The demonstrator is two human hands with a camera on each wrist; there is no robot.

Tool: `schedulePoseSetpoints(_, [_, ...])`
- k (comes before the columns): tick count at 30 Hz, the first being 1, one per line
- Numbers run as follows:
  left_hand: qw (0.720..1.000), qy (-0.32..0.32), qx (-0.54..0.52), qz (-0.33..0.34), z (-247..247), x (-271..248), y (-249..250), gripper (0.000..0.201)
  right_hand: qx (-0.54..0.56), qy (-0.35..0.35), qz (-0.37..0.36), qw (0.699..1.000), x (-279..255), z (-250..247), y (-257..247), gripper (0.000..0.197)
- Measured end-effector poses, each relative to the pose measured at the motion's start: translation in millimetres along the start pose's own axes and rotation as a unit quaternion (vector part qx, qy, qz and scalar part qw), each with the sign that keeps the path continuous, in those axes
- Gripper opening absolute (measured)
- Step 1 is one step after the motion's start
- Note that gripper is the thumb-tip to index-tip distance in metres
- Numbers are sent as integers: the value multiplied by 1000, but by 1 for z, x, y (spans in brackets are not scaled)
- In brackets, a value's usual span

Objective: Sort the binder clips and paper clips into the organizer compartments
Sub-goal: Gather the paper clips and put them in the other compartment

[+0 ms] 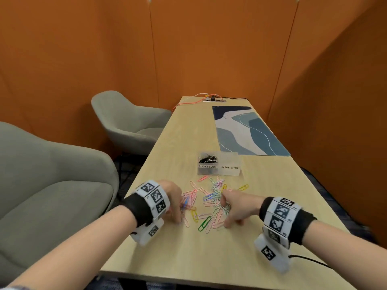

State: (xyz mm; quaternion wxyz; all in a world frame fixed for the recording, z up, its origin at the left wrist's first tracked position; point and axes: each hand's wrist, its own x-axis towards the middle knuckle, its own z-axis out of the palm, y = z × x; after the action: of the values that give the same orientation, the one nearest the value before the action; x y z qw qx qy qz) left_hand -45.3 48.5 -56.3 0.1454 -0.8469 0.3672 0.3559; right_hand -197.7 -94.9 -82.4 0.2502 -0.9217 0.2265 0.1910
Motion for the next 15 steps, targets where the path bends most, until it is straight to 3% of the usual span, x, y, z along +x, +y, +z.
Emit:
schedulePoseSetpoints(3, [996,31,-63,60,1,5,18,40,43,23,-12,999,5,-18,-1,49])
schedulePoseSetpoints(6, [987,77,-93,109,-2,6,35,43,21,27,22,999,-1,-45,11,72])
schedulePoseSetpoints(8, [982,122,-81,118,-6,6,37,62,-78,13,64,995,-2,-55,23,104])
schedulePoseSetpoints(10, [984,145,-31,102,-7,9,36,100,-162,-22,99,982,-2,-54,28,126])
schedulePoseSetpoints(12, [987,134,30,82,-7,14,36,126,-175,-65,111,976,1,-47,28,135])
schedulePoseSetpoints(15, [984,138,84,78,-8,25,42,136,-176,-63,97,978,9,-36,22,137])
